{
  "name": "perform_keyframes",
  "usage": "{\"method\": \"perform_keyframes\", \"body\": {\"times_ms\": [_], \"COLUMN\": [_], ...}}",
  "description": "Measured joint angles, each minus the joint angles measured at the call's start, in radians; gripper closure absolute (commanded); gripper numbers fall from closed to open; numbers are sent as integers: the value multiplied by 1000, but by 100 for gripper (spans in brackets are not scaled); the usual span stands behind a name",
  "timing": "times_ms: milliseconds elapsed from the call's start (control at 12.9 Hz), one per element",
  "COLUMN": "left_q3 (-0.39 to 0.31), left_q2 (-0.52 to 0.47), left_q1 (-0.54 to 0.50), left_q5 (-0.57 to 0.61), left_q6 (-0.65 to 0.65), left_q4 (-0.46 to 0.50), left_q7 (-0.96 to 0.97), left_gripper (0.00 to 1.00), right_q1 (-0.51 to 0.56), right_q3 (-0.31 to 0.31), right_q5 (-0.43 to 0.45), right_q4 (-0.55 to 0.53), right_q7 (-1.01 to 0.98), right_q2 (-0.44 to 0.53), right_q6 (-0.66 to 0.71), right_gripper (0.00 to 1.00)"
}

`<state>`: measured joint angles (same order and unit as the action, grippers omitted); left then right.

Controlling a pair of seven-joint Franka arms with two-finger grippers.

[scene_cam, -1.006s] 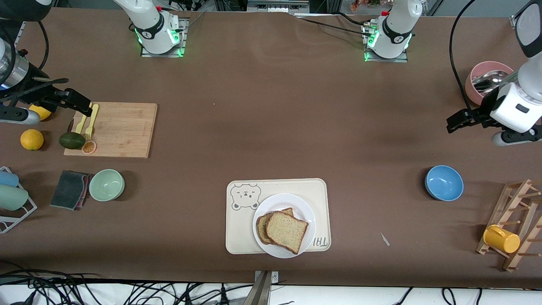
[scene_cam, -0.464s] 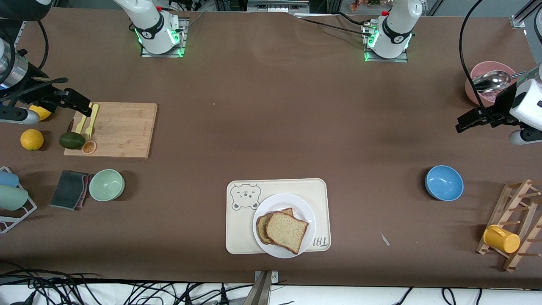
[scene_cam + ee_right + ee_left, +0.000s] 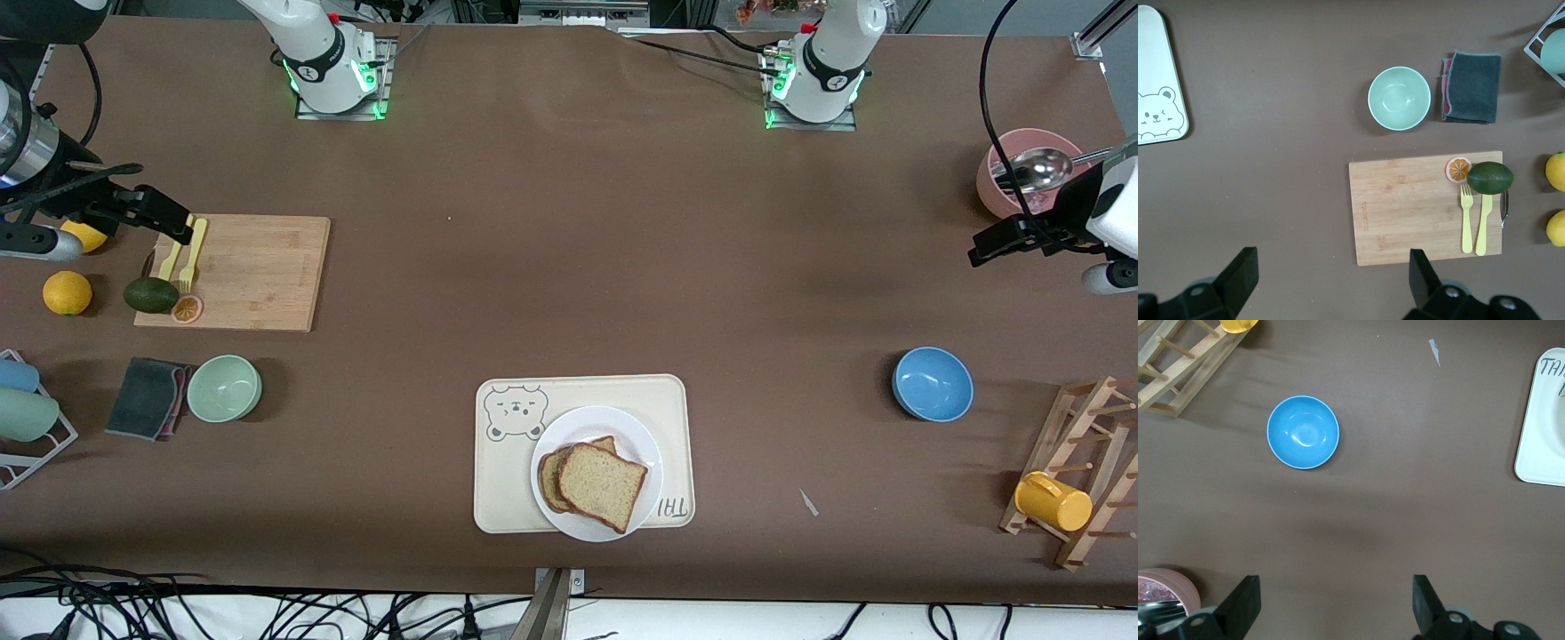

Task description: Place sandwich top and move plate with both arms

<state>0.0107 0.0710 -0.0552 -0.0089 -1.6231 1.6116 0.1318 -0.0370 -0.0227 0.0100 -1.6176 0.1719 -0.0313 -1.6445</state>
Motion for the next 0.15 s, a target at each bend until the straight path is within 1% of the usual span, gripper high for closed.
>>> {"method": "perform_keyframes", "body": {"times_ms": [155], "left_q3": [0], "left_q2": [2], "left_q1": [0], "left_q5": [8], "left_q6": [0], "left_q4": [0], "left_q7": [-1], "left_gripper": [0], "right_q1": [0], "right_q3": [2], "right_q5": [0], "right_q4": [0], "right_q7": [0], "right_q2": [0], "right_q6": [0], "right_gripper": [0]}}
